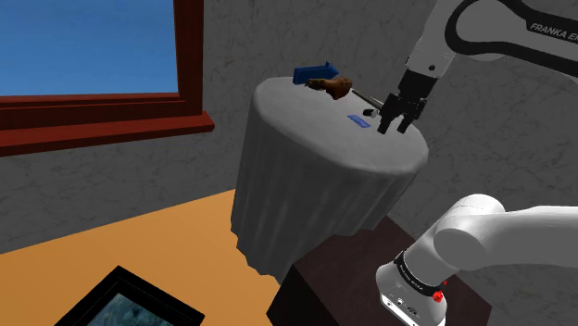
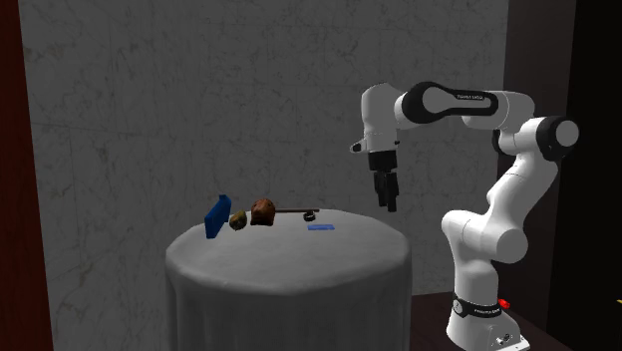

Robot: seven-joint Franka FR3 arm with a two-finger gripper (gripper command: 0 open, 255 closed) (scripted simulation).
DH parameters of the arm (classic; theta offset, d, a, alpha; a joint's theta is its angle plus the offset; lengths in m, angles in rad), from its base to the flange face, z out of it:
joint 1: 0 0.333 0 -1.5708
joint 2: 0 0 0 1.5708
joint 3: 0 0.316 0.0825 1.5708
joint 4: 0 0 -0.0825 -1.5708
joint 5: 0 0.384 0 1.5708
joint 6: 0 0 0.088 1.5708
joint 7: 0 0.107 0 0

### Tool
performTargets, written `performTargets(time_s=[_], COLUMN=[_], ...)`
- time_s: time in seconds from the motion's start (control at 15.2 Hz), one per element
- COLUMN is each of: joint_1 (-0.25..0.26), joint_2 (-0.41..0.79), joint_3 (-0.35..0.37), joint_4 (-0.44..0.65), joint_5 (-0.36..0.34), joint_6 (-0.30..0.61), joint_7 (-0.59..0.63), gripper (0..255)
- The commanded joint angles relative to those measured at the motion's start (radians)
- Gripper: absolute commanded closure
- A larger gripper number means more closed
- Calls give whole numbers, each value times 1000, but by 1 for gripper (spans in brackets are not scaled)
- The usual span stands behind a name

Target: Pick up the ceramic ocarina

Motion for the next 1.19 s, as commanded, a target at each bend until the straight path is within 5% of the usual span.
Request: performTargets(time_s=[0.0,0.53,1.12], joint_1=[0,-74,-156], joint_2=[0,269,576], joint_3=[0,100,151], joint_4=[0,154,417], joint_5=[0,37,-14], joint_6=[0,178,278], joint_7=[0,336,703], gripper=[0,0,0])
